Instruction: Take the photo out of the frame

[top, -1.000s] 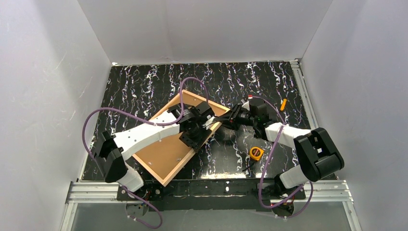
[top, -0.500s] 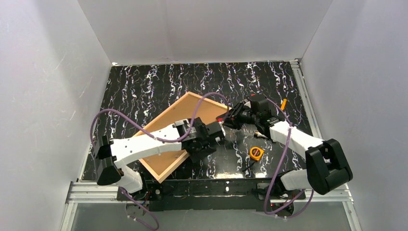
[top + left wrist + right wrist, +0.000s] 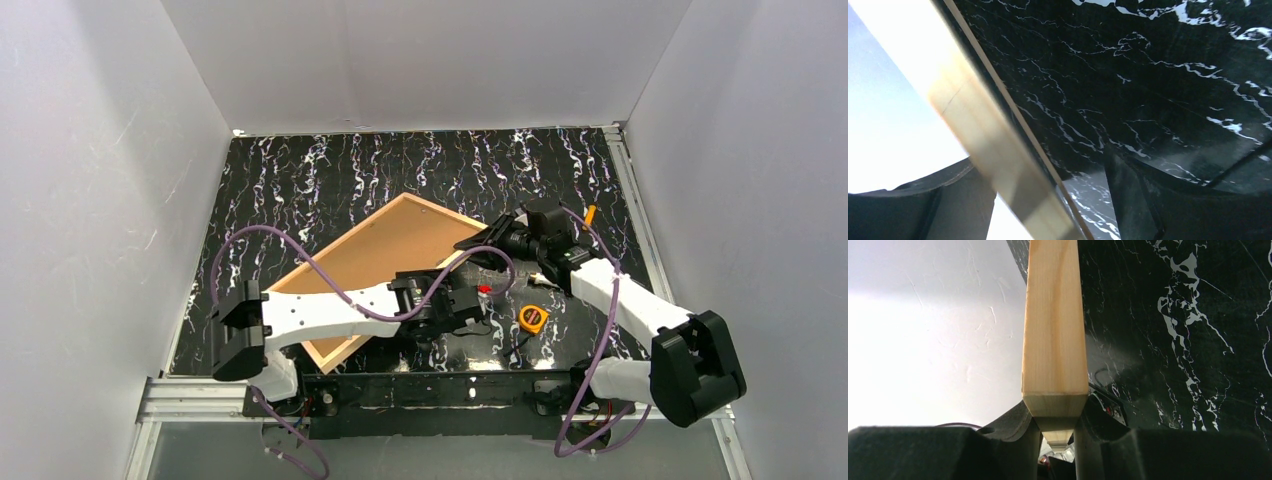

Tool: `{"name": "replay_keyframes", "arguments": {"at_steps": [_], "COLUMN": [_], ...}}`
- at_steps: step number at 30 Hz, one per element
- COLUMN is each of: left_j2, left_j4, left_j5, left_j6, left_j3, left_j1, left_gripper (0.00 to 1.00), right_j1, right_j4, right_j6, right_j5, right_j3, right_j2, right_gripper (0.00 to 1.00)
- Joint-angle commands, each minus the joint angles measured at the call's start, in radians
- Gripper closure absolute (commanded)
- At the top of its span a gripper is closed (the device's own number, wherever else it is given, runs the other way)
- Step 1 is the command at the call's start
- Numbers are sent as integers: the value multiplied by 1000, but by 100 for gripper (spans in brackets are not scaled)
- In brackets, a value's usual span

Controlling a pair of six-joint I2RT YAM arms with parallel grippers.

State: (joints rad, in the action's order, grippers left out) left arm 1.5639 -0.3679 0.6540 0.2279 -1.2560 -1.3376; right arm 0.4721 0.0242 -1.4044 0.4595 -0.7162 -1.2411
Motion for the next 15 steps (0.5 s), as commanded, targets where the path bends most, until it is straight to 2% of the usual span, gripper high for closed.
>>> {"name": "replay_keyframes", "arguments": {"at_steps": [1,6,9,13,15], "left_j2": [42,68,87,109,117], "left_j4": [-12,14,-16,-91,-119], "left_j5": [108,163,161,152,151], "left_j6": [99,145,136,96,84], "left_j3": [33,28,5,-42,-57], "left_j1": [-1,-1,-1,-1,-1], "left_gripper": [33,45,56,77,95], "right_j1": [-3,-2,-2,-3,-1], "right_j4": [6,-5,-10,-23,-23], "right_j6": [-79,-62,-44,-12,5], "right_j5": [4,6,15,-11,-17], "right_j3": [-3,0,-3,-4,-11], "right_j2": [59,59,54,73,78], "right_gripper": [99,99,99,99,99]}}
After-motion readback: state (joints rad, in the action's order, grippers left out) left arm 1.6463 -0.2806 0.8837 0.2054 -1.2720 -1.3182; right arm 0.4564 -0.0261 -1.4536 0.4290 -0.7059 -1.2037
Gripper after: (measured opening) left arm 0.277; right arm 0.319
